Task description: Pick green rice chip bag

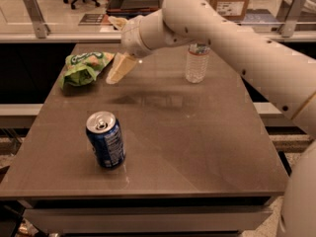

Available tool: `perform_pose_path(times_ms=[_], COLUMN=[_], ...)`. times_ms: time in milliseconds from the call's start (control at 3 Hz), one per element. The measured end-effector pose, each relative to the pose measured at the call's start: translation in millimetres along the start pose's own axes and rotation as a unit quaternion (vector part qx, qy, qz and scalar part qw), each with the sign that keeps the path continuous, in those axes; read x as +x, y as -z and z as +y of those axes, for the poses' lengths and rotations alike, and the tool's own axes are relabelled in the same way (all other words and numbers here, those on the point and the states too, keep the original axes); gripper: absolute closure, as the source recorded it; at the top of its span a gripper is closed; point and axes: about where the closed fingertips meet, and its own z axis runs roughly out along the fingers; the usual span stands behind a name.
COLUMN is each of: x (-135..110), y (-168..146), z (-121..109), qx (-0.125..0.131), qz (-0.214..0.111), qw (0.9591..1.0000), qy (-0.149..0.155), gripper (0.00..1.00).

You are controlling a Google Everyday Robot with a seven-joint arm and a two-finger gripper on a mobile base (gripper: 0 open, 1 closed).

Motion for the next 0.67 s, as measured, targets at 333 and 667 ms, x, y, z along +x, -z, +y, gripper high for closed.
perform_pose_path(times_ms=[333, 667], x=[-2.0, -17.2], y=[-37.2, -67.0], z=[-1.0, 10.5], qx=[-0.020, -0.045], qz=[-0.012, -0.017], qw=[0.9994, 0.9975], qy=[-0.026, -0.052], gripper=[0.00, 0.00])
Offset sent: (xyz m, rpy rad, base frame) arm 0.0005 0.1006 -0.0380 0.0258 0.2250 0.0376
